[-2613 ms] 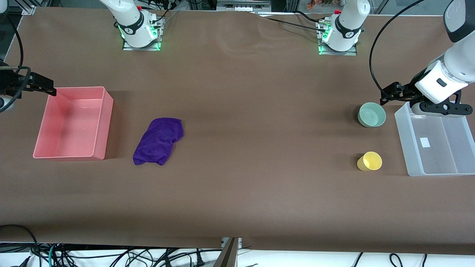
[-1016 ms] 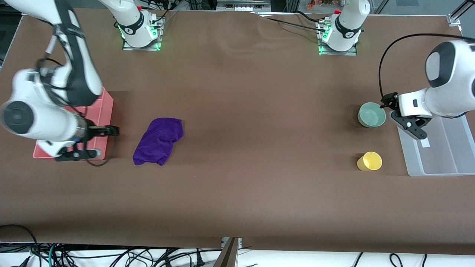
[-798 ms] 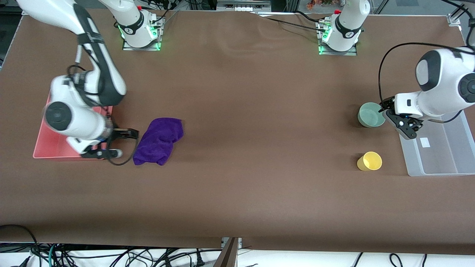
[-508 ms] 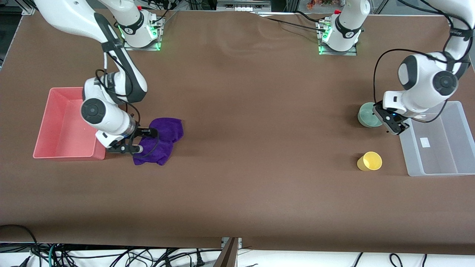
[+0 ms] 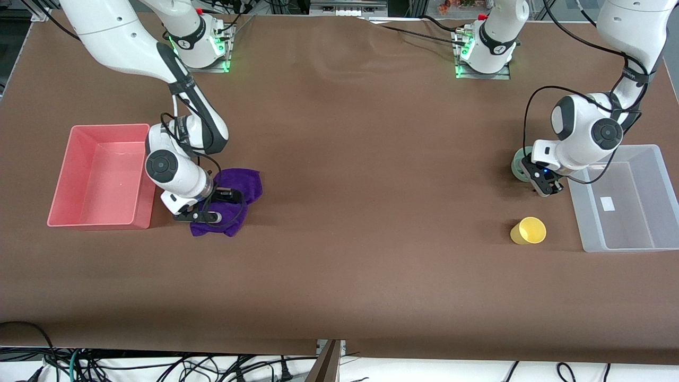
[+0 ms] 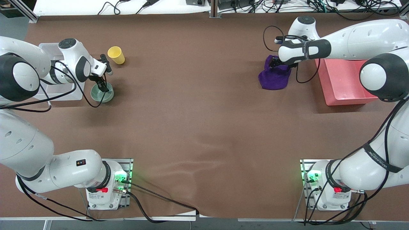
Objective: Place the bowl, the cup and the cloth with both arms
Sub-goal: 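Grasp the purple cloth with the right gripper while the left gripper grasps the bowl, then drop the cloth into the pink bin while the left gripper places the bowl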
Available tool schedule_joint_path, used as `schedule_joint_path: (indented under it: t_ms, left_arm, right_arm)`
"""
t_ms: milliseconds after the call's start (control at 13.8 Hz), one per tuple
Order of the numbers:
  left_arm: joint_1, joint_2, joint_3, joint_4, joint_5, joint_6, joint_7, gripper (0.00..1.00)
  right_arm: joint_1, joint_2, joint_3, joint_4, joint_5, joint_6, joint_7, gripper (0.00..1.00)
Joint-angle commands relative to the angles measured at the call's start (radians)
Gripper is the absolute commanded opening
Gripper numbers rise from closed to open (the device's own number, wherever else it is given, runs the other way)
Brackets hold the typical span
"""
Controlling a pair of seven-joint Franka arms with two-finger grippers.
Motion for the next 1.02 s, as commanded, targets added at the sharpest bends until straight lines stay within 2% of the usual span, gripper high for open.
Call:
schedule_joint_path:
  t_ms: [0,73,218,290,435,581,726,944]
  left_arm:
    - [0.011,-0.013,-0.008,0.018,0.026,-0.007,0.015,0.0]
    - [0.011,-0.019,-0.011,0.02,0.026,-0.01,0.015,0.0]
    - [0.01,-0.048,-0.015,0.034,0.026,-0.033,0.012,0.0]
    - [0.007,-0.077,-0.019,0.049,0.026,-0.085,0.012,0.0]
    - [0.01,-0.102,-0.024,0.156,0.009,-0.279,0.012,0.0]
    - [0.008,-0.099,-0.024,0.329,0.007,-0.526,0.012,0.0]
    - [0.011,-0.088,-0.021,0.475,0.007,-0.683,0.018,0.0]
    - [0.084,-0.015,-0.012,0.648,0.02,-0.717,0.128,0.0]
  right_arm:
    - [0.007,0.0,-0.001,-0.004,-0.004,0.019,0.009,0.2]
    - [0.01,0.006,-0.001,-0.001,-0.004,0.016,0.003,0.0]
    - [0.019,0.008,-0.001,0.007,-0.01,0.014,-0.001,0.0]
    - [0.019,0.002,-0.003,0.014,-0.013,0.011,-0.004,0.0]
    - [0.019,-0.017,-0.009,0.048,-0.016,-0.054,-0.014,0.0]
    - [0.018,-0.046,-0.018,0.12,-0.016,-0.206,-0.057,0.0]
    - [0.018,-0.081,-0.054,0.218,-0.015,-0.407,-0.146,0.0]
    - [0.015,-0.114,-0.157,0.402,-0.012,-0.767,-0.359,0.0]
